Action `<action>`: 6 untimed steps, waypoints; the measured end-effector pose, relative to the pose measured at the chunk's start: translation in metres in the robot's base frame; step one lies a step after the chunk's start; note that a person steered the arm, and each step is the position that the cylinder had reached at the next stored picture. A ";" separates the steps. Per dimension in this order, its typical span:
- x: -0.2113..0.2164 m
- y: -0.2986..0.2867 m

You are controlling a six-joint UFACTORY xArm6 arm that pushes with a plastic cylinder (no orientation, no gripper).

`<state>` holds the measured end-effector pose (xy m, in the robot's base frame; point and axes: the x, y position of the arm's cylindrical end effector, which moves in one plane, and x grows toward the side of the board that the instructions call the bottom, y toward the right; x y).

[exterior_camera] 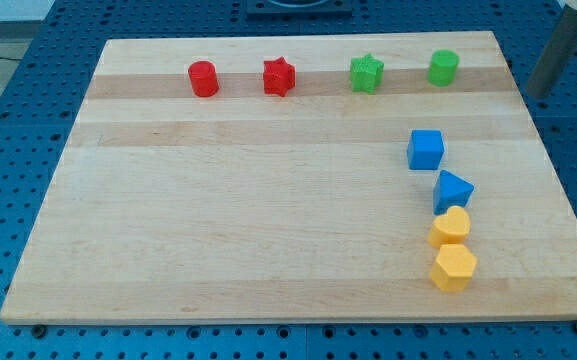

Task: Slightly move green circle towards left

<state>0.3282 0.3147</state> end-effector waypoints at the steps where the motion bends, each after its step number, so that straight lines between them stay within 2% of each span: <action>1: 0.000 0.000; 2: -0.004 0.003; 3: -0.044 0.000; 6: -0.075 -0.073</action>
